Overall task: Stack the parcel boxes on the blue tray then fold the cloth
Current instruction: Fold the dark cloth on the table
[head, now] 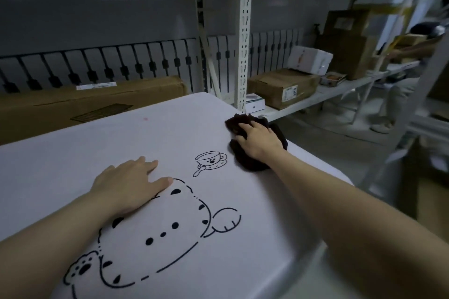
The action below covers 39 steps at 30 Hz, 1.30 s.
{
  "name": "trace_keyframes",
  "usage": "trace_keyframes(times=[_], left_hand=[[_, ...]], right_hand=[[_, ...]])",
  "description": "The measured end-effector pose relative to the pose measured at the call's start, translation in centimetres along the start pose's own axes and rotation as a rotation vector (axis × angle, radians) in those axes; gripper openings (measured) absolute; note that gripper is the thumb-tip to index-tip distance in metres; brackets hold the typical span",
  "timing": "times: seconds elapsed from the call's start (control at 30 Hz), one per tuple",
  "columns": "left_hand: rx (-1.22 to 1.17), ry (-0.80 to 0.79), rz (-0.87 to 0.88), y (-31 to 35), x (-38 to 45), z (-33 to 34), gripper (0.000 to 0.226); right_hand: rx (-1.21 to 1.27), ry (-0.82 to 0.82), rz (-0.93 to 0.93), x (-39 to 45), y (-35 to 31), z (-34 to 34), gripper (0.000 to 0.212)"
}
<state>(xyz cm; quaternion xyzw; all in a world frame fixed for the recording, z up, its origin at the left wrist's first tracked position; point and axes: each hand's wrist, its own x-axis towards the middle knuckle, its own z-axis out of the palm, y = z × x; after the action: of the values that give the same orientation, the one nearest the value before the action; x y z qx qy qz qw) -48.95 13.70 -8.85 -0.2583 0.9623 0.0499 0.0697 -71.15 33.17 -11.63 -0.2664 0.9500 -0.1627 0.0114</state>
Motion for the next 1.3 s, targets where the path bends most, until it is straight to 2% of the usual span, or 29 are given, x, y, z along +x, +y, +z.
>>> trace_keyframes(times=[0.13, 0.27, 0.43, 0.5, 0.6, 0.67, 0.73, 0.8, 0.87, 0.97, 1.03, 1.13, 1.3], left_hand=[[0.007, 0.021, -0.005, -0.2, -0.5, 0.5, 0.075], [0.035, 0.068, 0.012, -1.0, -2.8, 0.5, 0.060], [-0.074, 0.097, 0.012, -4.5, -7.9, 0.5, 0.031], [-0.181, 0.094, -0.026, -6.1, -9.7, 1.0, 0.025], [-0.243, 0.122, -0.046, -7.6, -12.1, 2.3, 0.025], [-0.227, 0.127, -0.055, -7.9, -13.6, 3.2, 0.033], [-0.190, 0.121, -0.065, -7.8, -15.2, 3.7, 0.042], [-0.197, 0.134, -0.037, -7.7, -16.9, 3.7, 0.031], [-0.183, 0.126, -0.039, -7.6, -18.6, 3.8, 0.027], [-0.061, 0.025, -0.153, -8.7, -20.7, 4.3, 0.039], [-0.015, -0.007, -0.174, -8.8, -21.0, 4.3, 0.048], [0.024, 0.026, -0.178, -9.5, -21.0, 3.7, 0.048], [0.035, 0.108, -0.211, -10.5, -20.3, 2.7, 0.037]], right_hand=[[-0.043, 0.027, 0.051, -6.0, 4.3, -1.1, 0.057], [-0.046, 0.058, 0.150, -10.4, 6.8, -1.7, 0.060], [-0.114, 0.156, 0.320, -13.4, 3.8, -0.8, 0.056], [-0.132, 0.145, 0.315, -14.5, 1.1, -0.1, 0.053], [-0.167, 0.115, 0.094, -17.2, -4.4, 1.5, 0.052], [-0.148, 0.078, -0.206, -20.0, -9.2, 2.8, 0.052], [-0.042, -0.036, -0.522, -23.1, -14.2, 4.0, 0.050], [0.040, -0.154, -0.755, -25.5, -17.4, 4.6, 0.049], [0.065, -0.197, -0.846, -25.6, -17.4, 4.2, 0.047], [0.056, -0.188, -0.747, -22.5, -14.4, 3.1, 0.045], [0.036, -0.090, -0.545, -19.1, -10.5, 2.5, 0.045], [-0.031, 0.025, -0.255, -14.7, -6.8, 2.7, 0.047], [-0.037, -0.014, 0.032, -9.7, -9.0, 3.1, 0.045]])
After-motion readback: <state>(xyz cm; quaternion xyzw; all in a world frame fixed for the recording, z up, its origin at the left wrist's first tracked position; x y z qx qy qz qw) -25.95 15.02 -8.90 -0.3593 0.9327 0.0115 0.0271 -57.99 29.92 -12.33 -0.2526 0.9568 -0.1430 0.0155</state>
